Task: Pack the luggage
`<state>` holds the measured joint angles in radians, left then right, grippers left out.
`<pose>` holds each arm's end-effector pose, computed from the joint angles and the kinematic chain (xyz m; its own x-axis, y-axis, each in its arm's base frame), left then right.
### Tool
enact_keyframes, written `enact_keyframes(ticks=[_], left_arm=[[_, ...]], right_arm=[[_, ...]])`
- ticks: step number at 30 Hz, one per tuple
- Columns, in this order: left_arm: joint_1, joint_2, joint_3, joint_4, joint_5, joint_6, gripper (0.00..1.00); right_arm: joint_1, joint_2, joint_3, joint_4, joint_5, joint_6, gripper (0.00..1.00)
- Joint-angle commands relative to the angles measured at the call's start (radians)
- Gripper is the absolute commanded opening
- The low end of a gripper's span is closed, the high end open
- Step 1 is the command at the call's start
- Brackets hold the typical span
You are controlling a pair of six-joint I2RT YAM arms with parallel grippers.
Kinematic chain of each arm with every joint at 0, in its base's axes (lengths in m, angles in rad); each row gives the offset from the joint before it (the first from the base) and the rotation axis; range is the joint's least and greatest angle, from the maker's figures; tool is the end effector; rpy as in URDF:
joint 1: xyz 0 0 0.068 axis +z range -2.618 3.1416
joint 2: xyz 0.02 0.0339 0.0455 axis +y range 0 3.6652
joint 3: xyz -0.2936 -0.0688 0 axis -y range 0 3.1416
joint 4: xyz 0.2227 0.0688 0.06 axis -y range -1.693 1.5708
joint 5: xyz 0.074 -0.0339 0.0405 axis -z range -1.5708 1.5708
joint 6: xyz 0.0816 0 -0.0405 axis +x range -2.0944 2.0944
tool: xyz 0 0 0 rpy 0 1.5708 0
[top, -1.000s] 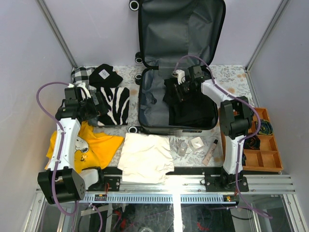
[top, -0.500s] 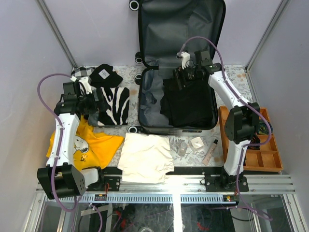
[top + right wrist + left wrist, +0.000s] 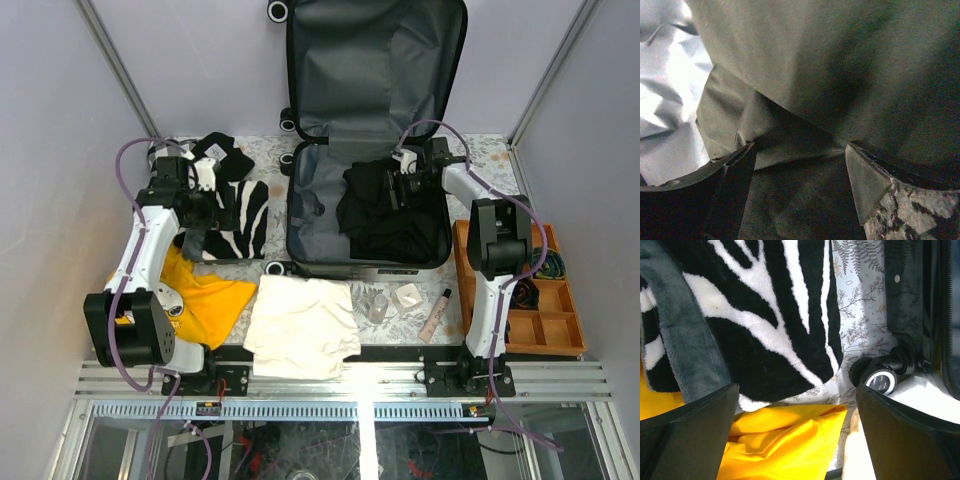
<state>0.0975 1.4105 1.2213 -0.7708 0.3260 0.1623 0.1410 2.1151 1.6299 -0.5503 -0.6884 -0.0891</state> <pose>0.2911 0.0022 0.2964 -0.7900 0.0765 -0.6084 0.2211 0.9610 -0.1662 0.4550 0.1169 0.1960 -0.8100 -0.1844 -0.5567 -0.5035 0.7054 0.4989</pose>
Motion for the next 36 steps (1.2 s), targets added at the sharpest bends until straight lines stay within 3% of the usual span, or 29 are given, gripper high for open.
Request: enact_keyframes(ticks=[1, 11, 23, 30, 36], left_arm=[[-0.008, 0.051, 0.04, 0.059, -0.072, 0.029, 1.0], [0.171, 0.317, 0.204, 0.054, 0.003, 0.09, 1.0], [0.172, 0.52, 0.245, 0.108, 0.016, 0.144, 1.0], [0.059, 0.538, 0.23, 0.135, 0.028, 0.139, 0.72], [-0.011, 0.503, 0.205, 0.179, 0.005, 0.026, 0.59]], right_arm=[[-0.057, 0.038, 0.071, 0.006, 0.07, 0.01, 0.79], [-0.059, -0.111, 0.073, 0.038, -0.111, 0.109, 0.83], [-0.06, -0.269, 0.023, 0.09, -0.211, 0.187, 0.84], [-0.06, -0.292, -0.039, 0.149, -0.251, 0.226, 0.84], [-0.06, -0.282, -0.039, 0.156, -0.264, 0.241, 0.84]])
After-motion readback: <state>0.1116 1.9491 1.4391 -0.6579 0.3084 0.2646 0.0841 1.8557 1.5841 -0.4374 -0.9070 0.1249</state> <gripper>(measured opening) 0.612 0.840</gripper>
